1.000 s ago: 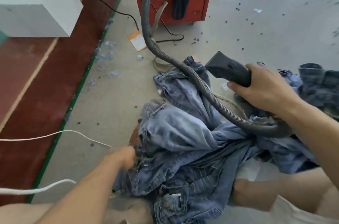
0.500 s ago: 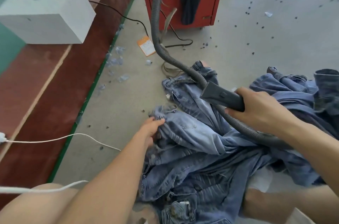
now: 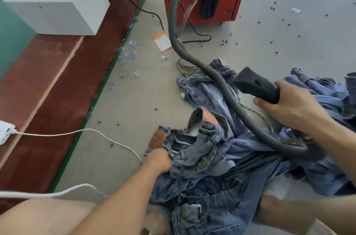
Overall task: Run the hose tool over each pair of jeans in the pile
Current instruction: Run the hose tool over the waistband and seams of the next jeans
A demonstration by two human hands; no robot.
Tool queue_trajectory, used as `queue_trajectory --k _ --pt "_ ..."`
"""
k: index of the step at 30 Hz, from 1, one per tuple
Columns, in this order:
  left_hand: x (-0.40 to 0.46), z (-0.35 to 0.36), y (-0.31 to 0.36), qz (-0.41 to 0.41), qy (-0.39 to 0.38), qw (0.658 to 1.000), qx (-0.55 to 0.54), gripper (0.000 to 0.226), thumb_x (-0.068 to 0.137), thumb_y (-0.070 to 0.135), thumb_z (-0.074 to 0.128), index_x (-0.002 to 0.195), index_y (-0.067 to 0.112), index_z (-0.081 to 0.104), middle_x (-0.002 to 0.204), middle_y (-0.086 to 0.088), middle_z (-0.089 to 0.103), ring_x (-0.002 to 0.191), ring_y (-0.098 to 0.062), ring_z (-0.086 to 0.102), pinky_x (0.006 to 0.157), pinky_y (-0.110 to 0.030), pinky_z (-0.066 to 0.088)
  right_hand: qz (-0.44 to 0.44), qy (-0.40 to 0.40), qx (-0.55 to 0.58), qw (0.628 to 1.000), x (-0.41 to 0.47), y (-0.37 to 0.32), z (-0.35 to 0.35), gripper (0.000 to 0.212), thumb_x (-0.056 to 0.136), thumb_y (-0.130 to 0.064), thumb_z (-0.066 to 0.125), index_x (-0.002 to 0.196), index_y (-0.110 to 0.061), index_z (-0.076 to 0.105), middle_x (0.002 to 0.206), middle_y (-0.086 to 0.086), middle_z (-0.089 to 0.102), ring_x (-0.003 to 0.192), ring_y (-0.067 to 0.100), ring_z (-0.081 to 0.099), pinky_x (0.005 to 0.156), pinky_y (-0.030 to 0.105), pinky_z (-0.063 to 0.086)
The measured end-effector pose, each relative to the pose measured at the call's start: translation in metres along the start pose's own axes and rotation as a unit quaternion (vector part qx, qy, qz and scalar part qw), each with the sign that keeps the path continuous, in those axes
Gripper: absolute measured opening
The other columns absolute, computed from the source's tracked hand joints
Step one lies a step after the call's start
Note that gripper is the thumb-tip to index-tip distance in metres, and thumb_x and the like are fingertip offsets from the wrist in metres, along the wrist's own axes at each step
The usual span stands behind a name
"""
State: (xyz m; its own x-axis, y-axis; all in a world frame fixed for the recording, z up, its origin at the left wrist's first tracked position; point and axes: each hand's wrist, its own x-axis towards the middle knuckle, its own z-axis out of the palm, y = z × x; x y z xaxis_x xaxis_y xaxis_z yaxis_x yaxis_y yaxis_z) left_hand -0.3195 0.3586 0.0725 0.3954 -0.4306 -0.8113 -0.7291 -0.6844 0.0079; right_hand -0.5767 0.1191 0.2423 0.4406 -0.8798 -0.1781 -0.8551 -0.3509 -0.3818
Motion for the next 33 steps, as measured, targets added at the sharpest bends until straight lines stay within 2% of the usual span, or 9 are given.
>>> queue_trajectory --k 4,8,12,16,19,21,23,28,33 --pt "0.009 -0.008 0.021 0.04 0.196 0.978 -0.05 0.049 0.096 0.041 0.048 0.136 0.014 0.05 0.131 -0.016 0.064 0.124 -0.037 0.055 0.101 -0.046 0.045 -0.015 -0.045 -0.022 0.999 -0.007 -0.006 0.01 0.036 0.084 -0.06 0.066 0.089 -0.027 0.052 0.072 -0.001 0.062 0.065 0.02 0.059 0.053 0.033 0.038" --pt "0.024 -0.003 0.051 0.115 -0.03 0.97 -0.212 0.093 0.095 0.03 0.066 0.163 0.012 0.005 0.15 -0.015 0.05 0.134 -0.035 0.05 0.11 -0.044 0.044 -0.009 -0.076 -0.055 0.996 -0.011 -0.013 0.025 0.035 0.086 -0.058 0.07 0.087 -0.026 0.057 0.072 -0.003 0.065 0.067 0.021 0.062 0.056 0.035 0.041" --pt "0.021 0.011 0.076 0.135 -0.029 0.988 -0.066 0.047 0.081 0.049 0.074 0.115 0.022 0.055 0.131 -0.011 0.059 0.13 -0.037 0.044 0.105 -0.049 0.038 0.051 -0.109 0.046 0.992 -0.01 -0.024 0.038 0.038 0.085 -0.054 0.073 0.074 -0.018 0.065 0.052 0.0 0.064 0.047 0.015 0.06 0.047 0.03 0.041" --pt "0.018 0.017 0.09 0.166 0.067 0.969 -0.17 0.042 0.075 0.045 0.072 0.108 0.025 0.055 0.122 -0.008 0.049 0.119 -0.036 0.044 0.103 -0.047 0.039 0.083 -0.132 0.082 0.984 -0.009 -0.042 0.046 0.041 0.084 -0.055 0.076 0.081 -0.015 0.067 0.056 0.001 0.07 0.057 0.022 0.069 0.065 0.04 0.057" --pt "0.02 0.015 0.084 0.116 -0.045 0.901 -0.414 0.057 0.083 0.04 0.079 0.119 0.021 0.039 0.12 -0.003 0.049 0.108 -0.024 0.054 0.093 -0.038 0.047 0.064 -0.133 0.049 0.988 -0.007 -0.053 0.052 0.038 0.084 -0.051 0.078 0.082 -0.015 0.066 0.056 -0.001 0.07 0.055 0.019 0.068 0.059 0.036 0.055" --pt "0.018 0.007 0.082 0.031 -0.104 0.793 -0.599 0.067 0.084 0.041 0.081 0.128 0.017 0.037 0.123 -0.006 0.059 0.107 -0.024 0.061 0.09 -0.038 0.052 0.049 -0.129 0.018 0.99 -0.007 -0.058 0.056 0.039 0.083 -0.051 0.079 0.08 -0.016 0.063 0.055 -0.002 0.068 0.054 0.017 0.066 0.05 0.031 0.046" --pt "0.015 -0.003 0.09 0.036 -0.047 0.744 -0.666 0.056 0.086 0.028 0.08 0.133 0.014 0.052 0.118 -0.008 0.069 0.106 -0.028 0.068 0.091 -0.039 0.057 0.044 -0.125 0.003 0.991 -0.007 -0.06 0.063 0.041 0.081 -0.053 0.08 0.079 -0.016 0.061 0.053 -0.002 0.066 0.052 0.016 0.064 0.047 0.029 0.04" --pt "-0.028 -0.017 0.137 0.198 0.402 0.828 -0.338 0.047 0.075 0.001 0.071 0.118 0.02 0.068 0.102 0.002 0.062 0.106 -0.022 0.049 0.093 -0.037 0.037 0.083 -0.067 0.069 0.992 0.001 -0.068 0.072 0.05 0.073 -0.057 0.087 0.079 -0.014 0.061 0.049 -0.004 0.063 0.044 0.009 0.061 0.04 0.025 0.035" --pt "-0.054 -0.01 0.144 0.271 0.527 0.769 -0.241 0.02 0.089 0.004 0.061 0.102 0.016 0.07 0.087 -0.002 0.057 0.081 -0.024 0.05 0.07 -0.035 0.035 0.113 -0.028 0.075 0.99 0.011 -0.066 0.076 0.062 0.061 -0.062 0.091 0.07 -0.008 0.062 0.045 -0.003 0.061 0.037 0.009 0.056 0.041 0.024 0.035"
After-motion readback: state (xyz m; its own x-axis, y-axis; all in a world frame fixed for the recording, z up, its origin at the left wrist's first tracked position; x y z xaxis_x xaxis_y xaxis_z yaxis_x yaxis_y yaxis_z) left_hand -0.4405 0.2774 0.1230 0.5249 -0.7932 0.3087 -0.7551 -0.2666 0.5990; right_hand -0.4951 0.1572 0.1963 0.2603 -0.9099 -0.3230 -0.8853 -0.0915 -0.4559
